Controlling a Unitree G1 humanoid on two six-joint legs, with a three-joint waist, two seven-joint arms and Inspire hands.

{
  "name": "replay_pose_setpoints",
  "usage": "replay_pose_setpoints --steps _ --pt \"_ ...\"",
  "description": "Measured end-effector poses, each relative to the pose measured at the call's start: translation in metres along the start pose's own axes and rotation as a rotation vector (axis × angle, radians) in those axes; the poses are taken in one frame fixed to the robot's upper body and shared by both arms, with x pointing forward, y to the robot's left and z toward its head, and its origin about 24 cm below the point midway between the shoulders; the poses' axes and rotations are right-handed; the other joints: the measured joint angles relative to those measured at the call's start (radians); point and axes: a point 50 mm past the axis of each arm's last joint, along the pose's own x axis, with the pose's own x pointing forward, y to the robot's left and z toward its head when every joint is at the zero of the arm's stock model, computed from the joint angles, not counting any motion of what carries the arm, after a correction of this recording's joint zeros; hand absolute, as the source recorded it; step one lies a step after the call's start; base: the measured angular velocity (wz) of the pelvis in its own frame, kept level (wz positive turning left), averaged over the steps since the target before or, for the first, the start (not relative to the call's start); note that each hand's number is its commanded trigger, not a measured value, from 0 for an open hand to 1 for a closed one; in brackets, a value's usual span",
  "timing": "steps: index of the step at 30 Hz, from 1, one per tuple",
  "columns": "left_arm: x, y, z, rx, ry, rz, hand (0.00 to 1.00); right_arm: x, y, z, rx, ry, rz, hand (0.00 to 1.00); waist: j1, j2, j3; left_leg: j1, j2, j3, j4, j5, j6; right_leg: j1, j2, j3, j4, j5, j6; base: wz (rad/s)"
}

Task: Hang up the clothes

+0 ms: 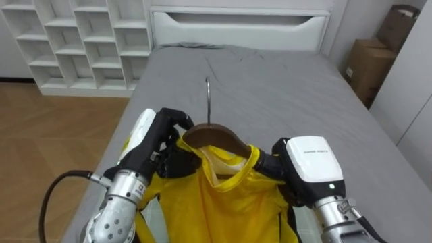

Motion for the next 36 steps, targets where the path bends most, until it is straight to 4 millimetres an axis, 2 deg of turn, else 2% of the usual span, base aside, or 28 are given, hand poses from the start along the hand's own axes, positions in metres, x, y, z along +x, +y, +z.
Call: replay_pose_setpoints --steps 10,15,21,29,33,36 --pt "-0.001 -0.006 0.002 -0.087 -0.006 -0.025 0.00 -0.004 0.008 -0.004 -0.002 0.007 0.038 1.00 -0.002 0.004 0.0004 0.004 -0.001 0.000 -0.002 0.000 0.000 0.005 -0.001 -0.003 -0.002 0.000 0.000 0.00" --pt "-0.001 -0.007 -0.001 -0.086 -0.001 -0.028 0.00 -0.011 0.020 -0.011 -0.010 0.026 0.094 1.00 -0.002 0.008 0.0021 0.006 -0.001 0.001 -0.002 0.000 0.000 0.004 -0.001 -0.002 -0.001 0.000 0.000 0.00" --pt "-0.001 -0.005 -0.002 -0.080 -0.001 -0.024 0.00 -0.012 0.019 -0.015 -0.020 0.030 0.091 1.00 -0.006 0.012 -0.0005 0.000 0.000 0.002 -0.001 0.000 0.000 -0.001 -0.001 -0.001 0.000 0.000 0.000 0.00" --pt "-0.003 -0.003 -0.003 -0.084 0.002 -0.021 0.00 -0.017 0.004 -0.046 -0.019 0.144 0.032 1.00 -0.032 0.010 -0.0041 0.016 -0.001 0.007 -0.009 0.000 0.000 0.009 -0.002 -0.001 -0.002 -0.001 0.001 -0.01" --pt "-0.006 -0.004 -0.007 -0.088 0.019 -0.020 0.00 -0.032 0.011 -0.061 0.005 0.231 0.042 1.00 -0.047 0.008 -0.0054 0.031 0.000 0.012 -0.011 0.000 0.000 0.023 -0.003 0.000 -0.001 -0.003 0.004 -0.01" --pt "-0.009 -0.004 -0.009 -0.091 0.029 -0.018 0.00 -0.036 0.014 -0.067 0.017 0.265 0.056 1.00 -0.061 0.007 -0.0062 0.029 0.000 0.013 -0.009 0.000 0.000 0.021 -0.003 0.001 -0.001 -0.003 0.004 -0.01"
